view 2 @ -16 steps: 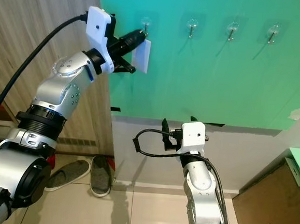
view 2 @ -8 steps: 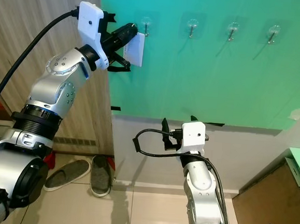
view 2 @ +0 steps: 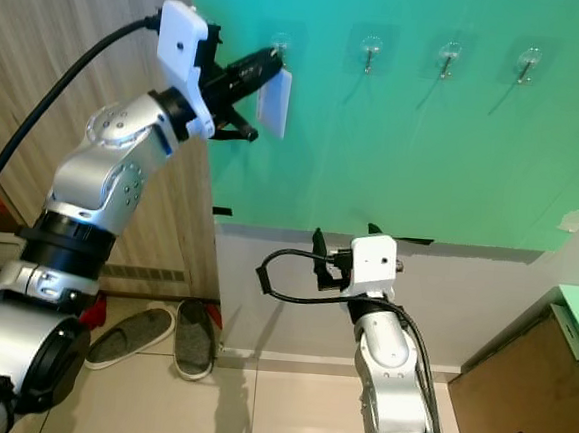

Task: Hang keys on a hook

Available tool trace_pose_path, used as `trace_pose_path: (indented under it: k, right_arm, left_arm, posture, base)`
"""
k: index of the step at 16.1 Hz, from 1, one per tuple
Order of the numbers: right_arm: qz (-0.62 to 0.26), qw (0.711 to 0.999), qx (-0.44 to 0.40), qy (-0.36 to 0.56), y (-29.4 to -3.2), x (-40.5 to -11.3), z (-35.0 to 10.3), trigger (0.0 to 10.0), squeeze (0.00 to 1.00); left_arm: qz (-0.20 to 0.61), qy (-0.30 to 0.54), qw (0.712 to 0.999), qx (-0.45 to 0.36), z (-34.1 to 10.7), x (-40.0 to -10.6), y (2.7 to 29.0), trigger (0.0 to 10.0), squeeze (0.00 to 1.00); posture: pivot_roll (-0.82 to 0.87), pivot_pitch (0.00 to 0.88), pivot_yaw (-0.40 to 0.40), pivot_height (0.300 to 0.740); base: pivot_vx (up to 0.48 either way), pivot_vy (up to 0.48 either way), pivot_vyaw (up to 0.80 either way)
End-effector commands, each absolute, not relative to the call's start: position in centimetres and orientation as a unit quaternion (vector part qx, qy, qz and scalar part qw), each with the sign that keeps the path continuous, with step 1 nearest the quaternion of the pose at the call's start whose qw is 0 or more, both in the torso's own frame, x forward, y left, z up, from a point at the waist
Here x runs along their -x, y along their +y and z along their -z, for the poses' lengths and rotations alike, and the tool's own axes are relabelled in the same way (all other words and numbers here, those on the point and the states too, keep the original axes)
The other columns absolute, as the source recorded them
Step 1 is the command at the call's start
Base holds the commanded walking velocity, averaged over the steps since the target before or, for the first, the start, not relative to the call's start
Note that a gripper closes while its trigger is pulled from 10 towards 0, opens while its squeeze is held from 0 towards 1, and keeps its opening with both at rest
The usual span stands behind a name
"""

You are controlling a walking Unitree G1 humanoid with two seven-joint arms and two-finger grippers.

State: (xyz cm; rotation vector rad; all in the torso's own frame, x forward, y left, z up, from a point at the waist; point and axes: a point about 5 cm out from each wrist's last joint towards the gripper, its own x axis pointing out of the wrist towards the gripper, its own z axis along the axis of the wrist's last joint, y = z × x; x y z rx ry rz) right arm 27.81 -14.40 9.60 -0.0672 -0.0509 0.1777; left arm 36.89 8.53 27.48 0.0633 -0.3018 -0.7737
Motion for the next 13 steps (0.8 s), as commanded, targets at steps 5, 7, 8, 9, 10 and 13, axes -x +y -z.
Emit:
trace_pose_path:
  k: [5, 7, 8, 9, 10, 13]
  right_arm:
    - [-0.086, 0.995, 0.037, -0.021, -14.7, -27.7, -9.2, 10.0, 0.00]
    - [-0.087, 0.995, 0.037, -0.019, -14.7, -27.6, -9.1, 10.0, 0.00]
    - [-0.087, 0.995, 0.037, -0.019, -14.7, -27.6, -9.1, 10.0, 0.00]
    - [-0.088, 0.995, 0.038, -0.019, -14.7, -27.6, -9.1, 10.0, 0.00]
    - [-0.088, 0.995, 0.038, -0.019, -14.7, -27.6, -9.1, 10.0, 0.00]
    - [-0.087, 0.995, 0.037, -0.019, -14.7, -27.5, -9.1, 10.0, 0.00]
  left_arm:
    - [0.396, -0.161, 0.903, -0.041, -28.6, -35.8, 8.5, 10.0, 0.00]
    - [0.404, -0.157, 0.900, -0.038, -28.5, -35.6, 8.2, 10.0, 0.00]
    - [0.407, -0.153, 0.900, -0.037, -28.4, -35.6, 8.0, 10.0, 0.00]
    - [0.412, -0.141, 0.900, -0.032, -28.0, -35.7, 7.6, 10.0, 0.00]
    - [0.415, -0.136, 0.899, -0.028, -27.8, -35.7, 7.5, 10.0, 0.00]
    - [0.410, -0.123, 0.904, -0.013, -27.4, -36.2, 7.2, 10.0, 0.00]
  posture:
    - [-0.03, 0.000, 0.016, 0.740]
    - [-0.03, 0.000, 0.018, 0.740]
    - [-0.03, 0.000, 0.018, 0.740]
    - [-0.03, 0.000, 0.018, 0.740]
    - [-0.03, 0.000, 0.018, 0.740]
    - [-0.03, 0.000, 0.020, 0.740]
  base:
    - [0.000, 0.000, 0.00]
    - [0.000, 0.000, 0.00]
    - [0.000, 0.000, 0.00]
    - [0.000, 0.000, 0.00]
    - [0.000, 0.000, 0.00]
    - [0.000, 0.000, 0.00]
